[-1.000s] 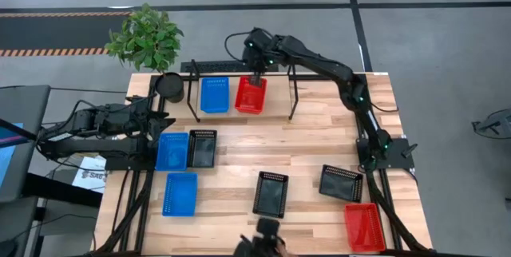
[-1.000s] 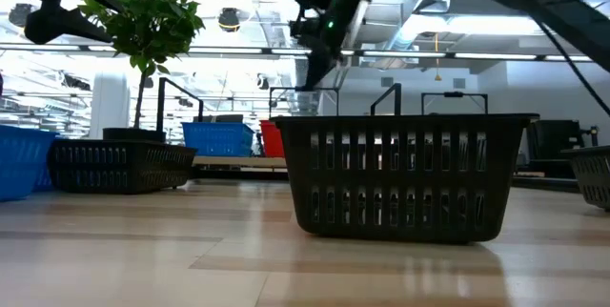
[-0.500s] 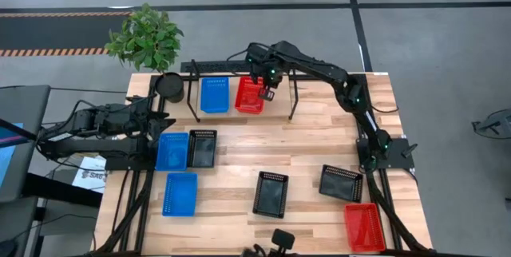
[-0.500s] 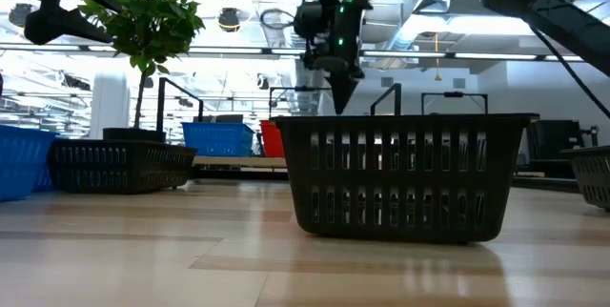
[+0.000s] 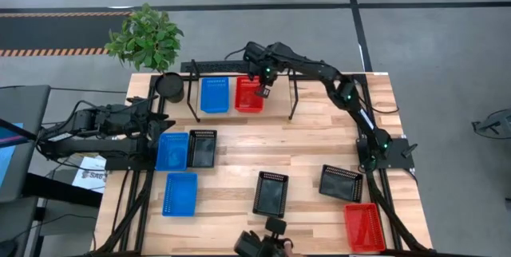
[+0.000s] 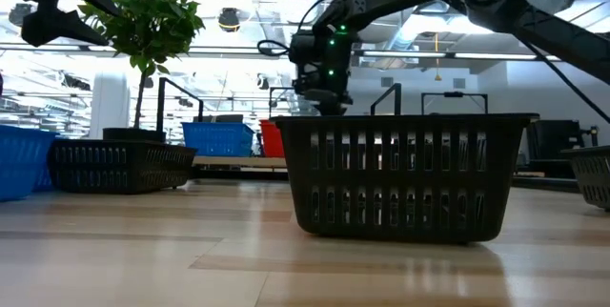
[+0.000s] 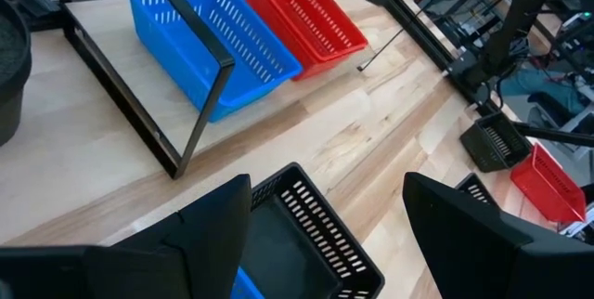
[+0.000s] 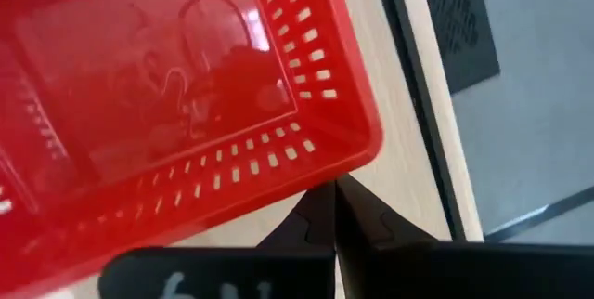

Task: Stack baskets on shelf by color
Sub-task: Stack the left red bin on the red bin on the shelf

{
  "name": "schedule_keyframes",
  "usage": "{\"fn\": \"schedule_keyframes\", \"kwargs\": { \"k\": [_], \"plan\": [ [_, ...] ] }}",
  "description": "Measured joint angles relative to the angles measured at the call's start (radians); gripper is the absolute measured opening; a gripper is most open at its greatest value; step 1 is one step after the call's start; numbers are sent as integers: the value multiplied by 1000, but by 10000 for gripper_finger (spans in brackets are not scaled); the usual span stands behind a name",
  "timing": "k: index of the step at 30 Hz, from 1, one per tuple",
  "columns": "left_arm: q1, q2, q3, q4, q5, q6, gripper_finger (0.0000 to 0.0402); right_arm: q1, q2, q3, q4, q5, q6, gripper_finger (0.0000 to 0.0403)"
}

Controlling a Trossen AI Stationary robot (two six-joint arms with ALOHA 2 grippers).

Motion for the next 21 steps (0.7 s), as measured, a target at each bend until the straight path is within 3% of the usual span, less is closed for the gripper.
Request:
{"fn": "schedule_keyframes", "kwargs": {
  "k": [7, 11, 16, 21],
  "plan": [
    [0, 0, 0, 0, -6, -1, 269, -2, 1, 0, 120, 0, -21, 13],
    [0, 0, 0, 0, -6, -18, 269, -6, 0, 20, 85, 19, -29, 16],
    [0, 0, 0, 1, -6, -20, 269, 3, -91, 16, 16, 41, 4, 21],
    [0, 0, 0, 1, -7, -20, 269, 72, -165, 18, -35, -122, 79, 12]
  ]
}}
